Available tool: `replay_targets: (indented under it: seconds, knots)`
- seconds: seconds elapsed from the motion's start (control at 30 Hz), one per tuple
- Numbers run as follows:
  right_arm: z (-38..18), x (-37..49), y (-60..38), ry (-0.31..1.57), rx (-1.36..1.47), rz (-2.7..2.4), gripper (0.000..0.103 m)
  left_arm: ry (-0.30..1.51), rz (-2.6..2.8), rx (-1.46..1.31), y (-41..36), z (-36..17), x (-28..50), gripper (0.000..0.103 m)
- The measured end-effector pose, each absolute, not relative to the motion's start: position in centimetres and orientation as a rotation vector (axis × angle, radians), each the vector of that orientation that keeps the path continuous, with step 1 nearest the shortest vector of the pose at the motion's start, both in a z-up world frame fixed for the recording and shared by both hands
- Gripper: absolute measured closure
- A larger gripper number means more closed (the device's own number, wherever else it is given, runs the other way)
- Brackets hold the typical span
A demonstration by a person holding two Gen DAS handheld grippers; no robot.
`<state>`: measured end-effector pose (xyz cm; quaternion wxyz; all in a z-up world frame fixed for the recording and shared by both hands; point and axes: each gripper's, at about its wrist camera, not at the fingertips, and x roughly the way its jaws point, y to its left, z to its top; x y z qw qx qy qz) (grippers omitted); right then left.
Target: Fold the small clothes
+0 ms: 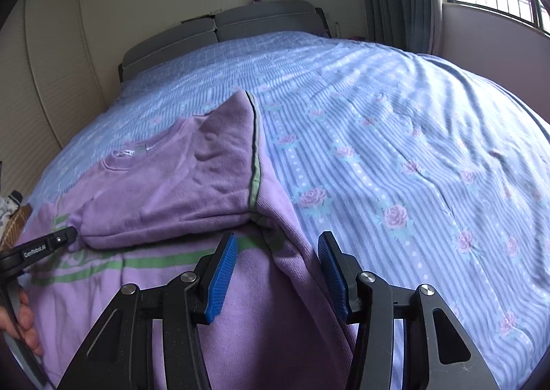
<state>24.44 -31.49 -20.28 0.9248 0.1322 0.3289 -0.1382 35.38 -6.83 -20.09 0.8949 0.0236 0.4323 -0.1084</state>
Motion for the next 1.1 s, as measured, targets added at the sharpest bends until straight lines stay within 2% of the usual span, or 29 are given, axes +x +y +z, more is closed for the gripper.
replay_targets:
  seconds: [0.13, 0.27, 0.67, 0.73, 0.9, 1.1]
  knots:
    - [-19.2, 24.3, -32.0, 0.662, 0.302, -0.285, 0.054, 0.892, -0.2, 0.057, -6.7, -20.0, 35.1, 0.081]
    - [-17.9, 24.7, -32.1, 0.642, 0.281, -0.307, 0.044, 0.897, -0.198, 0.041, -6.4, -20.1, 35.2, 0.079]
    - [-20.2, 27.0, -32.6, 0.762, 0.222, -0.408, 0.041, 0.908, -0.201, 0.021, -5.9, -19.4, 34.7, 0.07]
    - [-19.4, 26.6, -32.4, 0.752, 0.225, -0.404, 0.041, 0.887, -0.205, 0.013, -5.7, -18.3, 33.9, 0.057]
    - [-16.5, 25.1, -30.4, 0.701, 0.227, -0.371, 0.04, 0.846, -0.197, -0.004, -4.3, -15.8, 32.1, 0.046]
    - [-13.3, 24.0, -25.8, 0.666, 0.203, -0.296, 0.04, 0.826, -0.134, -0.033, 1.3, -13.9, 30.2, 0.04]
